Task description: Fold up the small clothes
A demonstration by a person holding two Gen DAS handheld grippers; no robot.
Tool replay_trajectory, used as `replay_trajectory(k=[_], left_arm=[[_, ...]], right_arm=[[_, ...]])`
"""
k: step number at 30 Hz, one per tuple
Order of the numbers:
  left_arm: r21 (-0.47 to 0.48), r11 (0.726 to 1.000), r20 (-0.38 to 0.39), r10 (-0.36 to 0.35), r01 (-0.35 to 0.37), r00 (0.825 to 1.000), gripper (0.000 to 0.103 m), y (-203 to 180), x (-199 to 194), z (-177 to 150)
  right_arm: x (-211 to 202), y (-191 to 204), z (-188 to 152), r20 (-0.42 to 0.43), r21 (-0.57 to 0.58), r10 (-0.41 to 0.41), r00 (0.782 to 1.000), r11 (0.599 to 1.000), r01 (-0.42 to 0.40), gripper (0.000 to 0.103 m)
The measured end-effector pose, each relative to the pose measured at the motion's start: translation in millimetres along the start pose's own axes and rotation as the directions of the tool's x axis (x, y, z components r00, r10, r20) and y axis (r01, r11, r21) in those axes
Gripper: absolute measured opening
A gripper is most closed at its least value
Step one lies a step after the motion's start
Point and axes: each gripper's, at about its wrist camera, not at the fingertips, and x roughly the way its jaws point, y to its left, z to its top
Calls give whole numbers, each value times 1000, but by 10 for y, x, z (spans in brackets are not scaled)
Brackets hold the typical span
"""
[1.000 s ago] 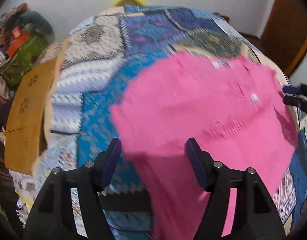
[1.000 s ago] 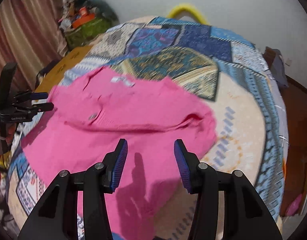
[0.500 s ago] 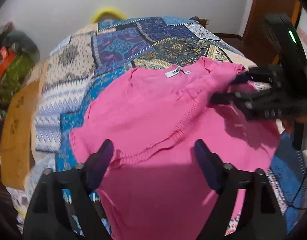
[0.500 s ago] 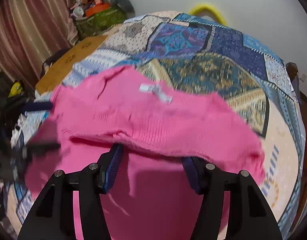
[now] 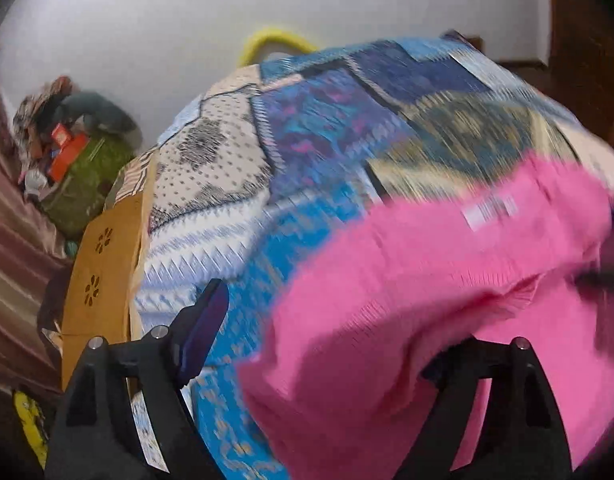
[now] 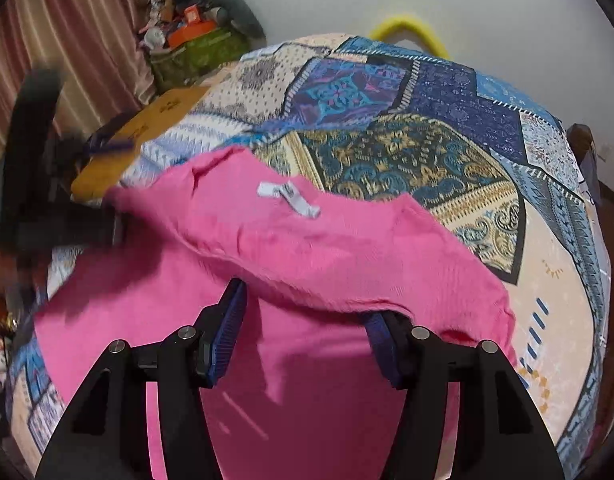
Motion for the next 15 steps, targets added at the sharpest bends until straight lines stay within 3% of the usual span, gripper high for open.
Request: replay_trajectory(k=[5,9,11,13,15], left_arm=[[-146,987,-8,60,-60,998,83,436,37,334],[-189,982,1,-14,14,1000,83,598,-80,201],[-179,982,-25,-65,60,998,84,582,-86,38],[-145,987,-60,-79,69,995,84,507,-71,-115],[-89,993,-87,-86,78,992,84,390,-78,-336]], right_arm=[[-81,-151,-108,-20,14,-28,999,999,29,55],[-130,-330,-92,-21,23,-80,997,997,80,55],[-158,-457,-62,-6,61,-116,993,991,116,55],[-182,-547,-54,4,95,-174,985,980,173,55],[-232,-618,-58,20,132,-183,983,975,179,55]])
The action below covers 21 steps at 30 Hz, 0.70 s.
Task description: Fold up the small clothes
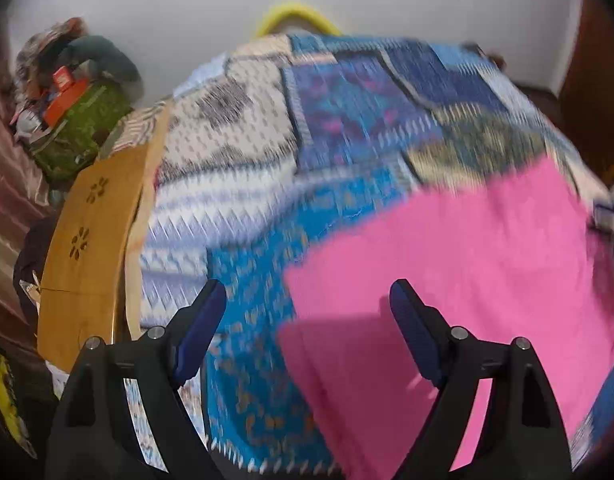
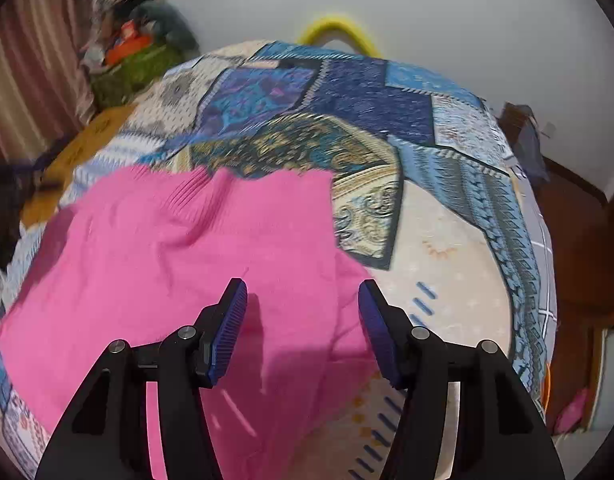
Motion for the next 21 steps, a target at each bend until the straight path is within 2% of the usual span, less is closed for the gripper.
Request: replay_trajectory(k=[3,6,9,13,19,21], left_arm=[[30,999,-33,-15,15,999,84,-87,25,-267],[2,997,-74,-75,76,994,84,-117,11,-504],[-31,996,-58,-89,88,994,84,-124,-88,-710],[-77,989,-58,-128,123,990,84,-65,-240,-1000],[-122,980,-63,-167,159,984,88,121,-429,-1335],[-131,982,-64,-146,137,987,88,180,-499,-1379]], right_arm=[[-90,-14,-60,0,43,44,999,998,-44,55],[-214,109,-180,-17,7,74,997,997,-74,55],[-361,205,-354,-32,-18,88,996,996,-88,55],[-505,207,-690,-56,10,110,992,994,-110,55],[-389,86,-1101,-137,106,163,977,983,-149,55],[-350,146,-1194,-148,96,183,972,981,-171,49]])
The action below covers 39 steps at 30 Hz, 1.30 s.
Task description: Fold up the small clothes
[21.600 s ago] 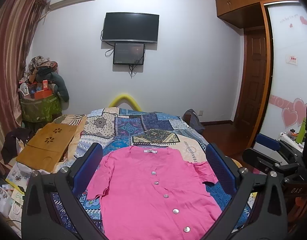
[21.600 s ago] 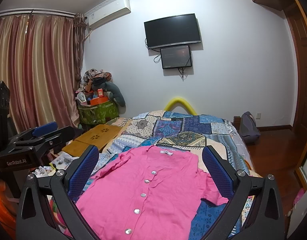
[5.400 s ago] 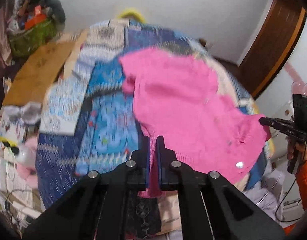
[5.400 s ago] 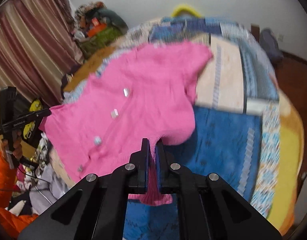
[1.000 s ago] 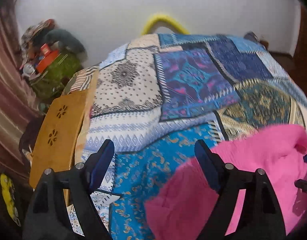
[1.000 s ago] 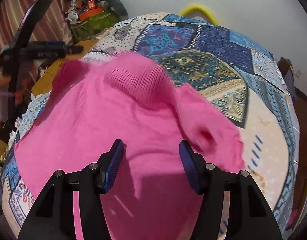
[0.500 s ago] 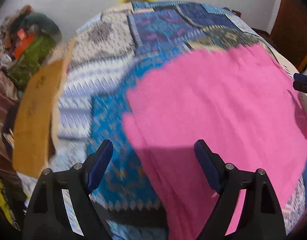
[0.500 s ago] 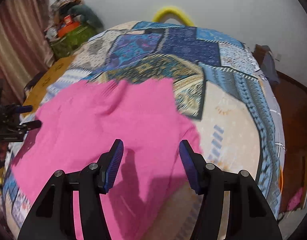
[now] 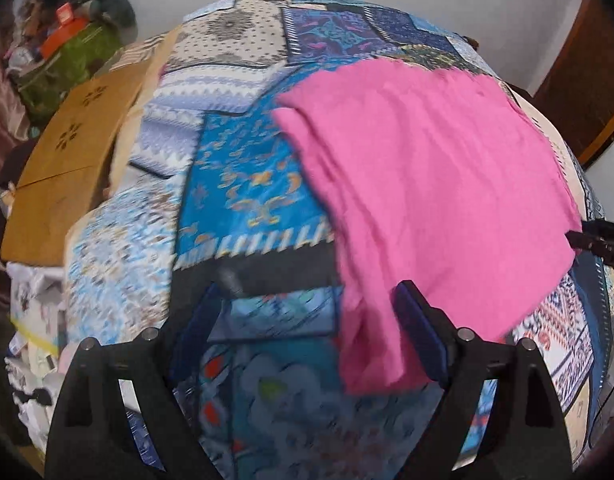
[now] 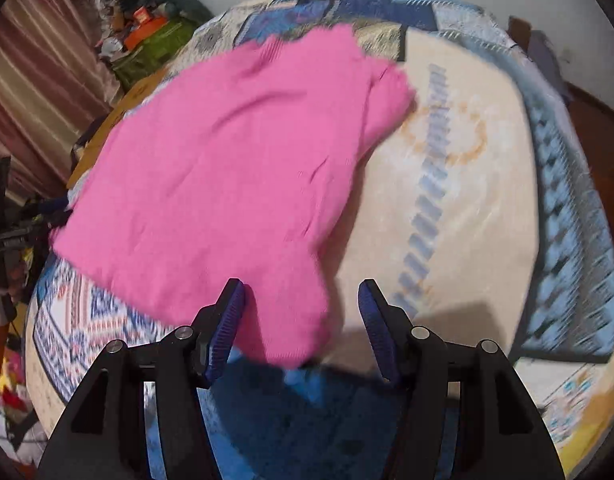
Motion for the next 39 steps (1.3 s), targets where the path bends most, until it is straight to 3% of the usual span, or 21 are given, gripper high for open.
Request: replay_trajectory(k=[1,3,5,9,14,18,24,26,28,32,35,38,39], left_arm=[[-8,1000,6,13,-13,1000,88,30,-46,2],[-40,998,28,42,-41,999,88,88,-132,59],[-68,996,49,58,-55,997,88,137,-205,163],[-94,995,98,41,-32,994,89,185,-264,498],[-71,997,120,19,-11,993,89,152,-51,857],[-69,997,81,-18,24,997,89,99,276,1086],[-91,984,-16,-158,156,987,87,-21,681,1198],[-76,985,-61,-163,158,985,75,-108,779,1175],[-13,994,-38,-109,109,993,65,-217,772,1114],[27,996,-14,-83,83,996,32,-303,633,1003],[23,996,-21,-89,89,996,14,-283,567,943],[9,995,-37,-100,101,994,7,-267,532,898],[34,997,-49,-73,75,996,6,-303,540,863]], right_arm=[[2,45,-22,11,-21,2,1000,1000,-2,44],[13,103,-26,10,-43,25,1000,999,-24,19],[5,123,19,7,-54,28,1000,998,-28,9],[-60,59,150,21,-75,-13,1000,997,14,6],[-119,-208,400,52,-78,-92,994,992,96,6],[-125,-384,598,84,-78,-167,982,982,173,6],[-244,-572,768,178,-4,-280,943,958,286,7],[-277,-601,759,178,19,-257,950,966,257,7],[-306,-600,716,176,27,-221,959,975,220,9],[-334,-501,565,138,4,-204,969,979,206,25],[-381,-366,447,131,5,-171,977,985,172,39],[-408,-175,361,131,0,-109,985,994,110,50],[-397,-110,327,128,-6,-82,988,997,83,52]])
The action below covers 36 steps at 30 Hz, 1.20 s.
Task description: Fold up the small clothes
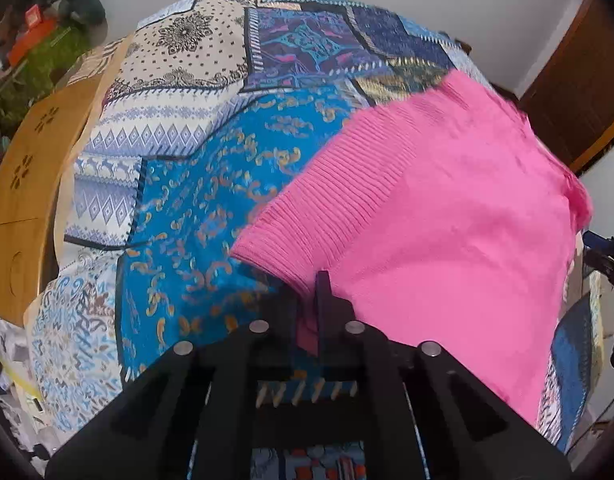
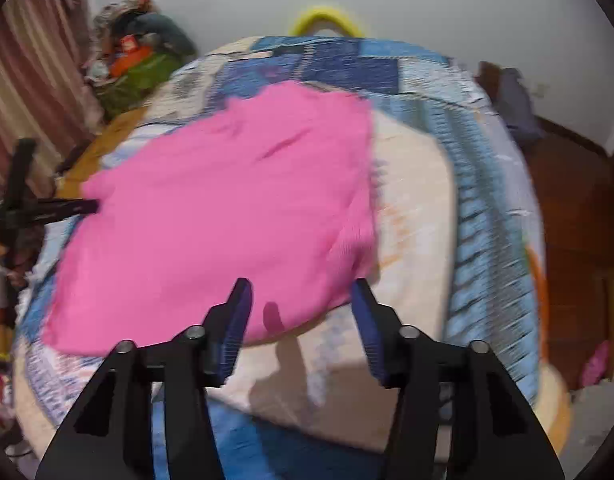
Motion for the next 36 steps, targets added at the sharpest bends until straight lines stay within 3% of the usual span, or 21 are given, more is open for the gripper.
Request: replay_trajectory(k=[3,8,14,19,23,25,29,36], left_arm=[[27,998,5,57,-58,998,6,-69,-16,-101],[11,999,5,47,-47,999,6,-70,-127,-277],[-2,1000,9,19,-19,1000,6,-23,-320,-686],[-18,1000,31,-10,10,999,6,27,-527,-1010],[-68,995,48,-71,75,996,6,76,-696,-1244],[-64,994,56,-80,84,995,6,34,-766,-1347],[-47,992,61,-116,119,991,6,-104,-896,-1520],[7,994,87,-108,108,990,8,-288,-1112,-1675]], right_arm=[[93,261,-123,-42,-24,66,997,997,-67,52],[254,684,-307,-117,-14,168,979,985,-171,52],[338,1010,-452,-182,67,318,930,948,-311,52],[284,1058,-488,-194,92,312,930,950,-300,52],[261,1160,-522,-198,94,321,926,947,-308,53],[255,1268,-550,-195,46,302,933,953,-299,48],[241,1384,-596,-183,-5,299,937,952,-305,12],[174,1278,-667,-201,-87,205,958,970,-226,10]])
